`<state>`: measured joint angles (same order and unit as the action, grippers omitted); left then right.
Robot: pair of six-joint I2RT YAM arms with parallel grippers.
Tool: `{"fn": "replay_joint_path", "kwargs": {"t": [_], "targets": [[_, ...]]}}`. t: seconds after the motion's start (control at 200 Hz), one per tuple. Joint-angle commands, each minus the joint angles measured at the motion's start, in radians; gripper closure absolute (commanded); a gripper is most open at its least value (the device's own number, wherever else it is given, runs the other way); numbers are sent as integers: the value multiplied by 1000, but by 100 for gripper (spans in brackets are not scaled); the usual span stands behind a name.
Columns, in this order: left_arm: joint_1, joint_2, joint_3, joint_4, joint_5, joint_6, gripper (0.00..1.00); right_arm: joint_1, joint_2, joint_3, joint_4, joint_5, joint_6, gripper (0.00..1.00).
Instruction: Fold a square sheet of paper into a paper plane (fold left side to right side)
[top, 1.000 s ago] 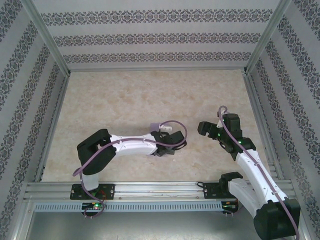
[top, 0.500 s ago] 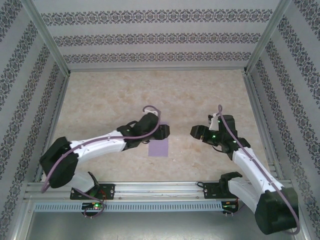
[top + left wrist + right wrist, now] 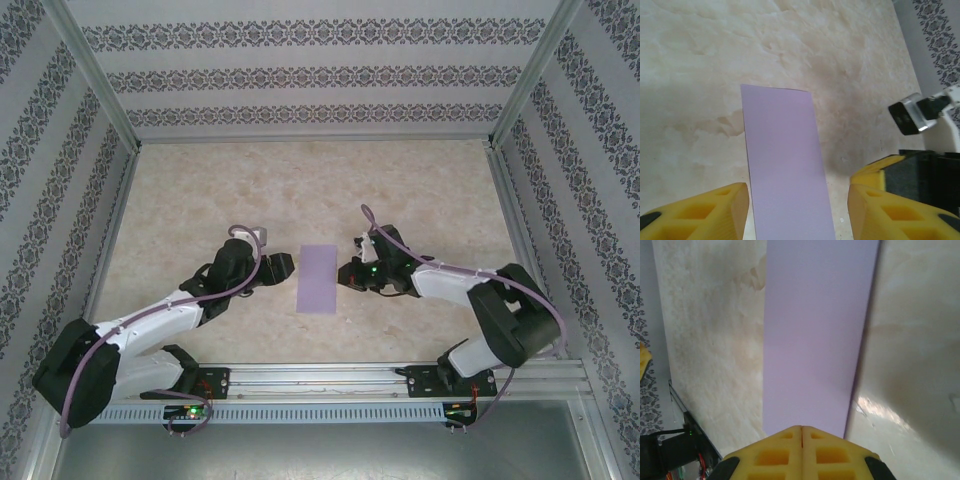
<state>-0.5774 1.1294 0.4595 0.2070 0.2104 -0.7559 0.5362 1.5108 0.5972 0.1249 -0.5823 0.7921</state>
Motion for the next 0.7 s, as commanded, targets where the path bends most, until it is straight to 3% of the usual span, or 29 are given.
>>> {"fn": "replay_joint_path", "kwargs": {"t": [0.0, 0.5, 0.695], "targets": [[22, -25, -22, 33, 33, -5, 46, 22, 56, 42, 83, 30, 18, 100], [34, 16, 1, -72, 57, 4, 46, 20, 203, 66, 57, 64, -28, 100], [34, 85, 49, -116, 128, 11, 46, 19, 217, 40, 26, 83, -51, 100]]}}
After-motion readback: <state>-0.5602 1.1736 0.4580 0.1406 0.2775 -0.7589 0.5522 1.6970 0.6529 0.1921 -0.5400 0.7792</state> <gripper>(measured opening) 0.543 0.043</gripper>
